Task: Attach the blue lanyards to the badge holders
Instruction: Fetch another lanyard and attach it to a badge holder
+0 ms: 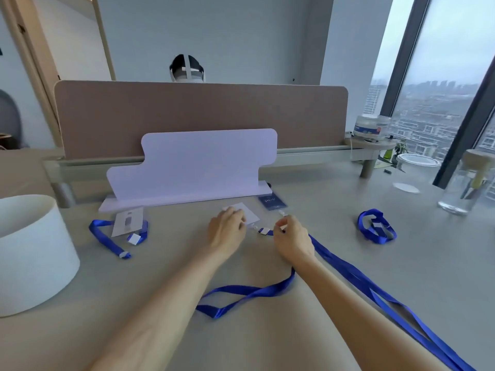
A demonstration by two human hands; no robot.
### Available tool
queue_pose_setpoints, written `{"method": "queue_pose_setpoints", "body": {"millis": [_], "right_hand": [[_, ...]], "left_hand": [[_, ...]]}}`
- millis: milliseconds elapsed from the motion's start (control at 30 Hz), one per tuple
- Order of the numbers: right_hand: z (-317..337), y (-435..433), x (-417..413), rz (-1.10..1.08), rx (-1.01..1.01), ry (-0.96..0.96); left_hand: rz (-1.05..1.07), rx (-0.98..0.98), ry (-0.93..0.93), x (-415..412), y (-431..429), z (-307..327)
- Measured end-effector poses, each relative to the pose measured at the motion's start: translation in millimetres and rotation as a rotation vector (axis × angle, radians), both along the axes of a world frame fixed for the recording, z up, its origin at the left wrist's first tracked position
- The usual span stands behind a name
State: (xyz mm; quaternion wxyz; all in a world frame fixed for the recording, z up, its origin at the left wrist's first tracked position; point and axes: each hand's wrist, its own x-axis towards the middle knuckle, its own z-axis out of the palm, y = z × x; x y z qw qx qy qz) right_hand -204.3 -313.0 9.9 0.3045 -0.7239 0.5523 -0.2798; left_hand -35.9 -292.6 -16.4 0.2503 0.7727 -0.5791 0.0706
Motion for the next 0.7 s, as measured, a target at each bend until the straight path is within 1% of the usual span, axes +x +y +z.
{"method": "queue_pose_setpoints", "body": {"millis": [67,133,200,300,433,500,600,700], "right_hand": [[-0.6,-3.8,-0.1,-0.017,0.030,-0.059],[0.0,-3.0,-2.2,-0.029,0.071,-0.160],[0.1,-1.5,-6.8,-0.035,0.139,-0.313],[4.2,8.3,-25.4,-0.062,0.205,-0.480],[9.3,31.8,-55.8,-0.061,0.278,-0.695],[10.4,45.1,-70.4,-0.047,0.240,-0.731],[10.9,59.1,-88.8,-0.014,0.186,-0.719],[13.0,68.2,-103.4,0.025,0.181,-0.651]], "left_hand": [[-0.126,0.054,-0.006,-0.5,-5.8,-6.2],[-0.171,0.096,0.015,1.1,-11.0,-6.4],[-0.169,0.152,0.015,1.2,-14.4,1.2],[-0.163,0.228,0.032,-5.9,-19.8,10.6],[-0.142,0.237,0.030,-16.7,-24.0,8.7],[-0.121,0.217,0.012,-19.6,-23.1,9.1],[-0.090,0.218,-0.004,-19.5,-20.4,9.7],[-0.077,0.257,0.009,-23.2,-16.2,9.7]]}}
